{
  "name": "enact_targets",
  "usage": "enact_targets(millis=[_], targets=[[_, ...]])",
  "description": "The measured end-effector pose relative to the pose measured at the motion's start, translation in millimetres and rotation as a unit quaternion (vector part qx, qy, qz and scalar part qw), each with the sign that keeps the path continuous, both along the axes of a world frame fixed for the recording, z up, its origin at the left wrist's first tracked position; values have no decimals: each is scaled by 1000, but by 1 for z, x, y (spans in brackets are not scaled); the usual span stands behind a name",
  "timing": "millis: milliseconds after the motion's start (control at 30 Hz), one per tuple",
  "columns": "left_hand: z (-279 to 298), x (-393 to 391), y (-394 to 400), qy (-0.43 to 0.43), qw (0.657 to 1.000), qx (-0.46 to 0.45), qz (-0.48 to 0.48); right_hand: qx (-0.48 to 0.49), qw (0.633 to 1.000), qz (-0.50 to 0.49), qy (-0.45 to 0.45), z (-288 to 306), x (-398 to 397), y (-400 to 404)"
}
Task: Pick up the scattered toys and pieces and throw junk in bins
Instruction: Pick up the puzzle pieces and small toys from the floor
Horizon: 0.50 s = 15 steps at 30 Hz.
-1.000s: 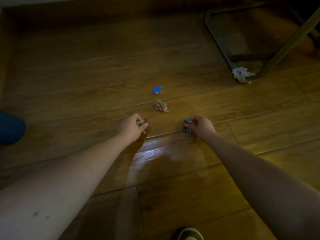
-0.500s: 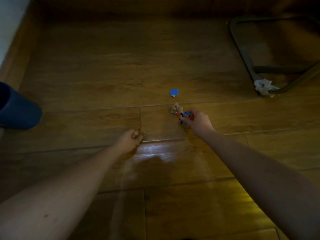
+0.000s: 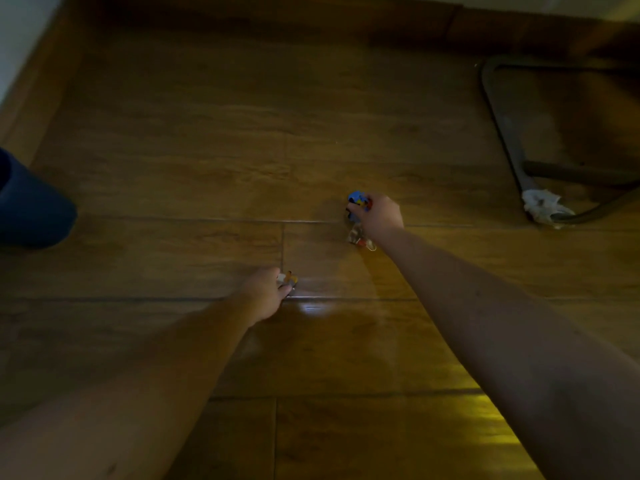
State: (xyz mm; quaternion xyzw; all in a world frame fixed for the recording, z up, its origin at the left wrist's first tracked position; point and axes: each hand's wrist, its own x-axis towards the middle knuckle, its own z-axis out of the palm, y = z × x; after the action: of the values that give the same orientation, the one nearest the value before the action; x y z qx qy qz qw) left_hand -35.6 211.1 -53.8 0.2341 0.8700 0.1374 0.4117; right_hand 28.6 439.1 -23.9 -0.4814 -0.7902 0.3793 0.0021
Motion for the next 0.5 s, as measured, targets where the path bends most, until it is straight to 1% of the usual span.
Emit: enact_targets(millis=[133, 333, 500], targets=[[-2, 1, 5, 0, 1000, -7, -3, -15, 1000, -25, 12, -10, -7, 12], [-7, 10, 8, 17, 1000, -10, 16, -21, 998, 14, -52, -23, -18, 16], [-3, 13, 9, 26, 999, 2, 25, -39, 996, -18, -77, -22, -31, 25]])
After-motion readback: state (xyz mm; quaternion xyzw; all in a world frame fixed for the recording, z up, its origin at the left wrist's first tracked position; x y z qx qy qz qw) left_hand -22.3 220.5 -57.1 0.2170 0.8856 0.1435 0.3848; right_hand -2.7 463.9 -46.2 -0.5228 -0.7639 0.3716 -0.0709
